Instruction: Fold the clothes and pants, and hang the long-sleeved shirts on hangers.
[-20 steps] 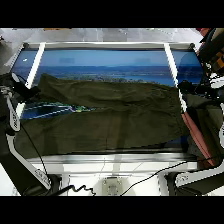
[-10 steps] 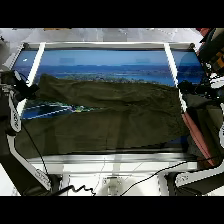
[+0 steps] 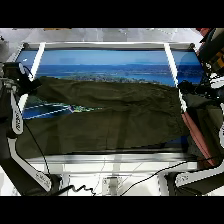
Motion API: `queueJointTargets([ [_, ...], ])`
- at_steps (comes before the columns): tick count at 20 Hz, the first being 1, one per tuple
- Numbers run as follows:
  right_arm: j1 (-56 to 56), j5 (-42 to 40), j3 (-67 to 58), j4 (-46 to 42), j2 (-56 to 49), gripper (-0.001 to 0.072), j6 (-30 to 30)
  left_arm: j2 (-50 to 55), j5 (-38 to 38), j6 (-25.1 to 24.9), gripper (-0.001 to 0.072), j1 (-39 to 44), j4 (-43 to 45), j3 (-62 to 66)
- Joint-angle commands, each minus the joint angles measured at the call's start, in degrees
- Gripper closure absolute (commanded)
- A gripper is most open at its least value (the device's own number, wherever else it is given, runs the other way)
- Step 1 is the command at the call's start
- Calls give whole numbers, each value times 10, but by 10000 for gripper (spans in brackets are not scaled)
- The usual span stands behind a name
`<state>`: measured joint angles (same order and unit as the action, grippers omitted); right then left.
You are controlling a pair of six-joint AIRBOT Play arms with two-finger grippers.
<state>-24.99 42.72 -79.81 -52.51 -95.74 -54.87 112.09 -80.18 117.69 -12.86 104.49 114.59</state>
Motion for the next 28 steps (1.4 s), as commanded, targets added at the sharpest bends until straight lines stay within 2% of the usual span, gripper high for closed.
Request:
queueJointTargets([
  [1, 0, 3, 0, -2, 0, 162, -2, -27, -55, -2, 690, 3, 76, 0],
  [6, 0, 26, 0, -2, 0, 161, -2, -38, -80, -31, 690, -19, 76, -4],
  [10, 0, 32, 0, -2, 0, 162, -13, -38, -71, -31, 690, -23, 91, -68],
  [15, 0, 34, -1, -2, 0, 162, -16, -38, -9, -30, 689, -23, 90, -133],
  [19, 0, 53, -1, -3, 10, 161, -27, -36, -63, -31, 689, -24, 91, -134],
  [23, 0, 64, 0, -14, 37, 161, -32, -37, -95, -49, 689, -24, 141, -144],
  [28, 0, 70, 0, -16, 53, 160, -58, -37, -94, -61, 689, -33, 169, -166],
])
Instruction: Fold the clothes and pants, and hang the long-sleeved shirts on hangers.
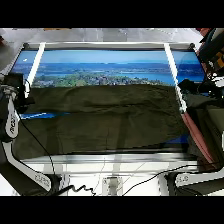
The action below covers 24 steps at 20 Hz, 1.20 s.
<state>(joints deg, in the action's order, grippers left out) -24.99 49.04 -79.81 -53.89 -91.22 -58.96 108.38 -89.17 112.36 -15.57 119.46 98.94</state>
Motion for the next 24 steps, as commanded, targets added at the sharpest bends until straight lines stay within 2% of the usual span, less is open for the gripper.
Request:
queueJointTargets([
  [1, 0, 12, 0, -3, 8, 161, -19, 0, 0, -8, 688, -8, 20, -10],
  [4, 0, 40, -1, -3, 8, 160, -22, 0, 0, -8, 680, -10, 20, -10],
  [5, 0, 49, -1, -3, 8, 160, -21, 0, 0, -14, 575, -10, 20, -9],
  [7, 0, 62, -1, -4, 11, 160, -22, -2, -6, -54, 106, -5, 21, -9],
  [8, 0, 65, -1, -9, 17, 160, -24, -6, -7, -68, 53, -3, 21, -9],
  [11, 0, 72, -1, -41, 56, 166, -36, -35, -8, -125, 68, 10, 20, -7],
  [12, 0, 80, -1, -58, 74, 293, -36, -51, -8, -151, 216, 17, 20, -7],
  [13, -2, 97, -1, -79, 97, 563, -36, -69, -9, -170, 540, 24, 19, -7],
  [14, -3, 120, -1, -97, 118, 675, -37, -92, -6, -176, 688, 30, 12, -7],
  [16, -9, 202, 0, -133, 156, 686, -48, -139, 7, -206, 689, 34, -42, -7],
  [17, -13, 248, 0, -155, 169, 686, -62, -163, 16, -237, 689, 34, -101, -7],
  [19, -39, 329, 21, -179, 196, 686, -92, -213, 16, -342, 688, 22, -260, -7],
  [20, -56, 352, 50, -178, 214, 686, -106, -238, 11, -367, 689, 13, -330, -11],
  [22, -94, 369, 146, -176, 268, 686, -110, -287, 18, -366, 688, -5, -375, -43],
  [24, -136, 321, 278, -159, 341, 687, -111, -347, 37, -367, 688, -31, -379, -117],
])
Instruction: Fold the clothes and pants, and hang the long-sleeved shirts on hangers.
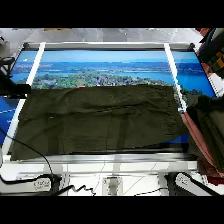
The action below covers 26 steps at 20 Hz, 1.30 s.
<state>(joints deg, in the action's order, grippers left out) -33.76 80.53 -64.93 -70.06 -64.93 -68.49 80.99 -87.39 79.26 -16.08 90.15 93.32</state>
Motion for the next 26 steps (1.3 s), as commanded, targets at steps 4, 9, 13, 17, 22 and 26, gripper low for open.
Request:
queueJointTargets([
  [4, -103, -120, 333, 54, 170, 170, -113, -209, 119, -113, 654, -127, -233, -315],
  [9, -101, -220, 368, 69, 148, 82, -149, -272, 177, -110, -5, -241, -278, -482],
  [13, -101, -318, 368, 96, 85, 97, -185, -272, 178, -102, -4, -322, -276, -488],
  [17, -101, -413, 368, 203, 9, 104, -177, -271, 174, -96, -3, -402, -265, -488],
  [22, -101, -411, 368, 308, -46, 393, -62, -271, 173, -85, -2, -457, -177, -516],
  [26, -101, -411, 356, 306, -8, 672, -5, -271, 174, -73, -2, -486, -150, -548],
])
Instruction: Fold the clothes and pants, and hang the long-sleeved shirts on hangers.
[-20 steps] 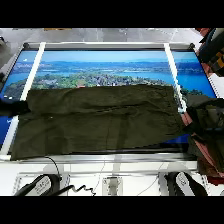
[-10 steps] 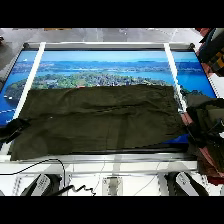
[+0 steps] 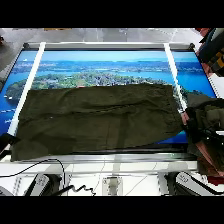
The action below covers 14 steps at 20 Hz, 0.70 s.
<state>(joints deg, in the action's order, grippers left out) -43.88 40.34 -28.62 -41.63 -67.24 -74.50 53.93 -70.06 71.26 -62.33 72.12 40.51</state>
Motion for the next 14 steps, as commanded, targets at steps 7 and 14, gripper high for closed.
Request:
queueJointTargets([
  [7, 0, -7, -17, 3, 97, 685, 82, 1, 20, 58, -2, -49, 103, -59],
  [14, 0, 16, -17, 3, 97, 685, 82, 77, 75, 59, 1, -49, 107, -80],
])
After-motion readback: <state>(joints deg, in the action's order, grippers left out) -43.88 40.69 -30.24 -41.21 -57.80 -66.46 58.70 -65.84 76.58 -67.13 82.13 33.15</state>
